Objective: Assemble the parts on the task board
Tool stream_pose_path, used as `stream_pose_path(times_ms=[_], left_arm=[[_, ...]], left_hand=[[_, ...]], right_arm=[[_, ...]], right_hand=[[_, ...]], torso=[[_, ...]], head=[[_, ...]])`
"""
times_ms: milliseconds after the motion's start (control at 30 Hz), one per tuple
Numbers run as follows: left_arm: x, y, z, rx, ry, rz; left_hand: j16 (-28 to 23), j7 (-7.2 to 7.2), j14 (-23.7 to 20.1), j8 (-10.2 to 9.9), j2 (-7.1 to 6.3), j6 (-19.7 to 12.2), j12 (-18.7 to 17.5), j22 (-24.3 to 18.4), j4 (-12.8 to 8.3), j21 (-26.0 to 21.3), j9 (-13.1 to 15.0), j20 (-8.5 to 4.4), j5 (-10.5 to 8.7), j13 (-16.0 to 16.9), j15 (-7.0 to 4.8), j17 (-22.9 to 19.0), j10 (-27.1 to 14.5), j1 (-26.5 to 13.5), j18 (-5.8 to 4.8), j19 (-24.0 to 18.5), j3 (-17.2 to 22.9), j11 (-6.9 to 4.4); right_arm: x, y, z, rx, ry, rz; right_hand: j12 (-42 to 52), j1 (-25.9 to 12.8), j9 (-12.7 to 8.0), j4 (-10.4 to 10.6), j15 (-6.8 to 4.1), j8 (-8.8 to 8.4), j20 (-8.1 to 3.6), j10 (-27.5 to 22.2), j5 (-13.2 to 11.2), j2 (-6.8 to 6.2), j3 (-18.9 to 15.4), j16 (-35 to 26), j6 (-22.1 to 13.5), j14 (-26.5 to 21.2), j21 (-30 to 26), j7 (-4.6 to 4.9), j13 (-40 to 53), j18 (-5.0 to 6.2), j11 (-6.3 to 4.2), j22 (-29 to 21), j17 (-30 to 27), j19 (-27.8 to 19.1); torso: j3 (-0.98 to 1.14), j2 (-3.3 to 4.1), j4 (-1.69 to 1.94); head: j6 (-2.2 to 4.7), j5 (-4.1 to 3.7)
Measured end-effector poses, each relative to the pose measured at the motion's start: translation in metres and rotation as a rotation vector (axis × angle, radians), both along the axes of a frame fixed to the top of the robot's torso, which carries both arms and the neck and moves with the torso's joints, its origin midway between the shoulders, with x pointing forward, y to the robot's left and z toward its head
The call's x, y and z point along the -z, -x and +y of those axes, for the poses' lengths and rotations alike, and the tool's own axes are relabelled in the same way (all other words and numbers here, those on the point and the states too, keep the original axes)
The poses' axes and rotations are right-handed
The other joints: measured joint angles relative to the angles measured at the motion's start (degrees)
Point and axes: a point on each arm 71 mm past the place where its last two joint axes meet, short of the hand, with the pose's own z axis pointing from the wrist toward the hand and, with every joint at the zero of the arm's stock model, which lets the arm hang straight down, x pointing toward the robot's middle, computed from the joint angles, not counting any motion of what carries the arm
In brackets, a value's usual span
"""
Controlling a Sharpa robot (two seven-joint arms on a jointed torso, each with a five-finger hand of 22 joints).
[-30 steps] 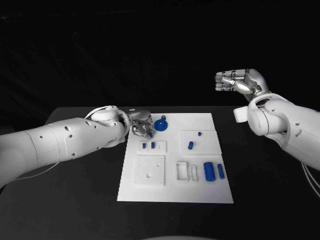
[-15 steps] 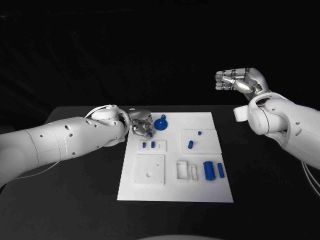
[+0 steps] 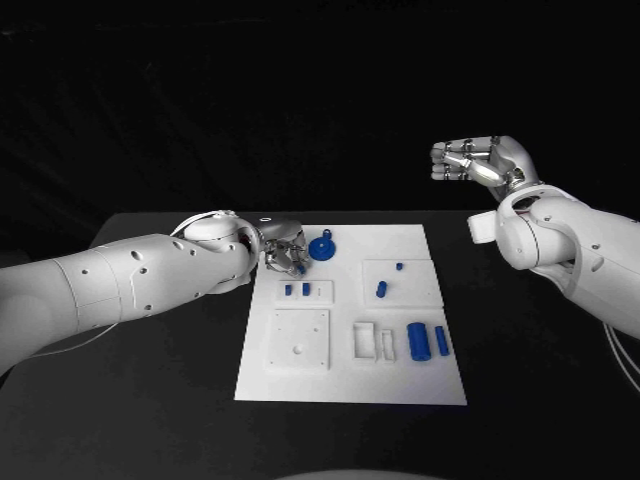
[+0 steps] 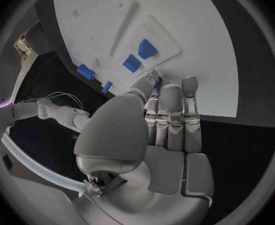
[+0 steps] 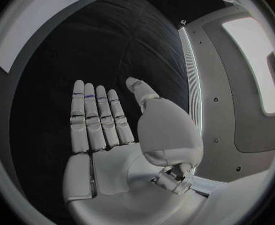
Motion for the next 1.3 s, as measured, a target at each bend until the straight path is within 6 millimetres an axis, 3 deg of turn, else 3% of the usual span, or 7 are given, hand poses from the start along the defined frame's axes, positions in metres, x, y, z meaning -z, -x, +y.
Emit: stream_pose_path(times_ms=[267,400,567,733,867,1167,1300], left_arm=[[0.003,0.001,0.001,0.000,-0.005,-0.005],[0.006,0.001,0.001,0.000,-0.008,-0.005],[0.007,0.002,0.002,-0.001,-0.010,-0.004],[0.008,0.002,0.003,-0.002,-0.009,-0.008],[0.008,0.002,0.003,-0.002,-0.007,-0.011],[0.008,0.002,0.007,-0.012,-0.005,-0.019],[0.008,0.001,0.012,-0.023,-0.007,-0.024]], left_hand=[[0.00,0.23,-0.21,0.00,-0.03,-1.11,0.02,0.00,0.00,0.00,0.00,0.21,0.00,0.07,0.20,-0.08,-1.25,-0.03,0.01,-0.21,0.62,0.34],[0.00,0.49,-0.20,0.10,-0.91,-2.57,0.02,-0.01,-0.02,0.00,-0.17,0.23,0.01,-0.02,0.59,-0.07,-2.50,-0.32,0.87,-0.20,1.12,0.93],[0.00,0.59,-0.40,0.12,-2.15,-4.27,0.02,0.04,0.30,-0.23,-0.22,0.62,0.01,-0.06,0.79,-0.13,-3.53,-0.64,0.96,-0.21,2.84,1.34],[0.00,-0.12,-0.40,0.44,-3.05,-9.36,0.02,0.04,0.63,-0.23,-0.30,0.82,0.01,-0.03,0.79,-0.21,-4.14,-0.75,0.96,0.00,3.68,1.53],[0.00,-0.55,-0.49,0.44,-3.73,-11.63,0.07,0.03,0.81,-0.45,-0.30,0.82,0.01,0.04,1.10,-0.26,-4.66,-0.62,0.96,0.00,4.27,1.66],[0.00,-0.76,-0.40,0.44,-4.25,-12.39,0.07,0.02,1.04,-0.45,-0.30,1.03,0.01,-0.06,1.20,-0.35,-5.26,-0.16,0.94,0.20,4.51,1.86],[0.00,-0.76,-0.54,0.44,-4.69,-12.39,0.07,0.02,0.85,-0.45,-0.30,1.03,0.01,-0.06,1.33,-0.46,-5.26,0.29,0.94,0.20,4.70,1.86]], right_arm=[[0.000,0.000,-0.001,0.001,0.001,0.000],[0.000,0.000,-0.001,0.001,0.001,0.000],[0.000,0.000,-0.001,0.002,0.001,0.000],[0.000,0.000,-0.001,0.003,0.001,0.001],[0.000,0.000,-0.002,0.004,0.002,0.001],[0.001,0.000,-0.005,0.007,0.004,0.003],[0.001,0.001,-0.005,-0.007,0.016,0.015]], right_hand=[[0.00,0.00,0.00,0.00,0.00,0.00,0.00,0.00,0.00,0.00,0.00,0.00,0.00,0.00,0.00,0.00,0.00,0.01,0.00,0.00,0.00,0.00],[0.00,0.00,0.00,0.00,0.00,0.00,0.00,0.00,0.00,0.00,0.00,0.00,0.00,0.00,0.00,0.00,0.00,0.00,0.00,0.00,0.00,0.00],[0.00,0.00,0.00,0.00,0.00,0.00,0.00,0.00,0.00,0.00,0.00,0.00,0.00,0.00,0.00,0.00,0.00,0.00,0.00,0.00,0.00,0.00],[0.00,0.00,0.00,0.00,0.00,0.00,0.00,0.00,0.00,0.00,0.00,0.00,0.00,0.00,0.00,0.00,0.00,0.00,0.00,0.00,0.00,0.00],[0.00,0.00,0.00,0.00,0.00,0.00,0.00,0.00,0.00,0.00,0.00,0.00,0.00,0.00,0.00,0.00,0.00,0.00,0.00,0.00,0.00,0.00],[0.00,0.00,0.00,-0.41,0.14,0.00,0.15,0.00,0.00,0.00,-0.39,0.00,0.00,-0.15,0.00,0.00,0.00,0.00,0.00,0.00,0.00,-0.15],[0.00,0.24,0.00,-1.93,-0.22,0.00,-0.21,0.02,-0.45,-0.07,0.65,0.00,0.00,1.06,0.44,0.00,0.00,0.01,-0.02,0.00,0.07,1.02]], torso=[[-0.01,0.02,-0.03],[-0.01,0.02,-0.02],[-0.01,0.02,0.00],[-0.02,0.02,0.02],[-0.03,0.01,0.02],[0.00,-0.01,-0.01],[-0.01,-0.01,-0.01]], head=[[0.02,-0.07],[-0.01,-0.10],[0.04,-0.11],[0.09,-0.10],[0.11,-0.08],[0.27,-0.15],[0.49,-0.16]])
